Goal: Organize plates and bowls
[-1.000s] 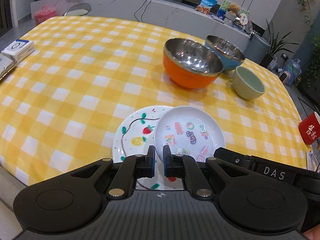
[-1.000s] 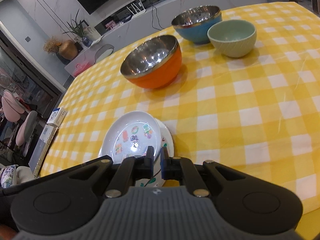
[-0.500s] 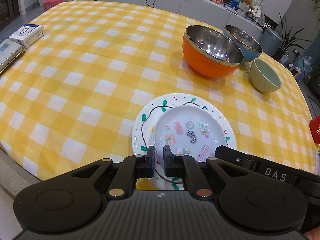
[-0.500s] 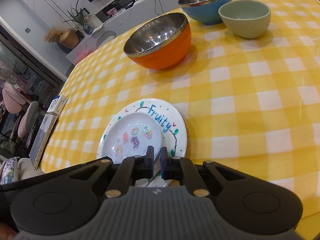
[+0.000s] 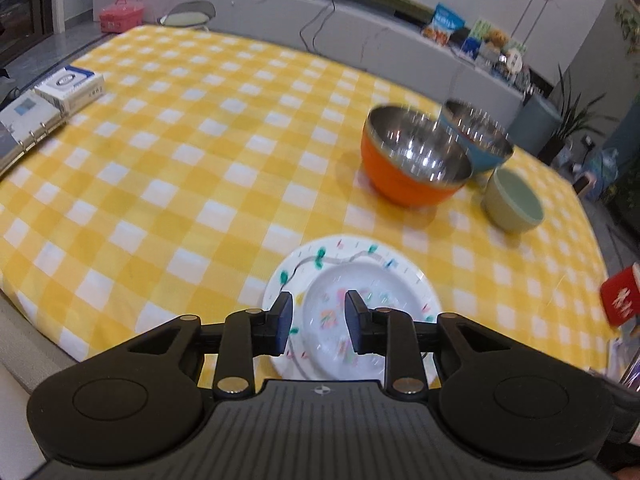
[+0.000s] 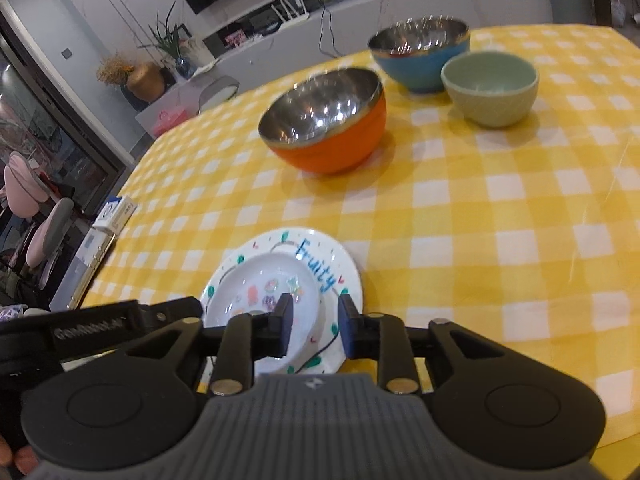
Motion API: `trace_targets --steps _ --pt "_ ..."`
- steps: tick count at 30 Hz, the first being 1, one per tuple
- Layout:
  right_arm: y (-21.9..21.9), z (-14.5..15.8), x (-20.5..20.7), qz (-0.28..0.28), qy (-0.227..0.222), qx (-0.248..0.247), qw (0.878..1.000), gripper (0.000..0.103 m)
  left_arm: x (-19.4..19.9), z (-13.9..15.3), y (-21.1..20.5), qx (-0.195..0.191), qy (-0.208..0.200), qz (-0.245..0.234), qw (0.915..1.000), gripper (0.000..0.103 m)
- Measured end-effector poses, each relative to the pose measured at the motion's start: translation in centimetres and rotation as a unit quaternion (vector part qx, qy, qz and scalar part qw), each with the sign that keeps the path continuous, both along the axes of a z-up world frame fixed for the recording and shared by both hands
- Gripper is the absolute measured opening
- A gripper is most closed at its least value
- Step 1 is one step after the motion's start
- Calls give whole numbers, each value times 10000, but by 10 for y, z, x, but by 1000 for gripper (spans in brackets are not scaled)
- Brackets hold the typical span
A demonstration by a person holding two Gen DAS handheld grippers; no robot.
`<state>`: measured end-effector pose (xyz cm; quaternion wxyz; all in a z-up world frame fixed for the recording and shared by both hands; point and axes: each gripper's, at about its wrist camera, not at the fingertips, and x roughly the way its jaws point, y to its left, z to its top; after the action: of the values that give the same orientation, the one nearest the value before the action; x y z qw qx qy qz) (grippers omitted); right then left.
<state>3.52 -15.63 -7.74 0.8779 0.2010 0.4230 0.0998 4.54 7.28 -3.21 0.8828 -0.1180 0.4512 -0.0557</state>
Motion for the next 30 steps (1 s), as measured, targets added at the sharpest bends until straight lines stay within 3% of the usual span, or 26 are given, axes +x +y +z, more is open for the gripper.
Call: trace_targets --steps 7,14,20,30 --pt "-18 18 1 -297 -251 43 9992 31 8 28 -10 -14 -490 -47 9988 40" --pt "-36 34 8 -668 -516 -13 9964 37 21 39 -28 -9 -864 -218 9960 49" --pt "-44 33 21 -841 -483 0 9953 42 39 35 -38 -100 -877 -368 9954 53" --pt "-48 23 52 -1072 -397 -82 9934 44 74 18 -39 -224 -739 -182 9969 55"
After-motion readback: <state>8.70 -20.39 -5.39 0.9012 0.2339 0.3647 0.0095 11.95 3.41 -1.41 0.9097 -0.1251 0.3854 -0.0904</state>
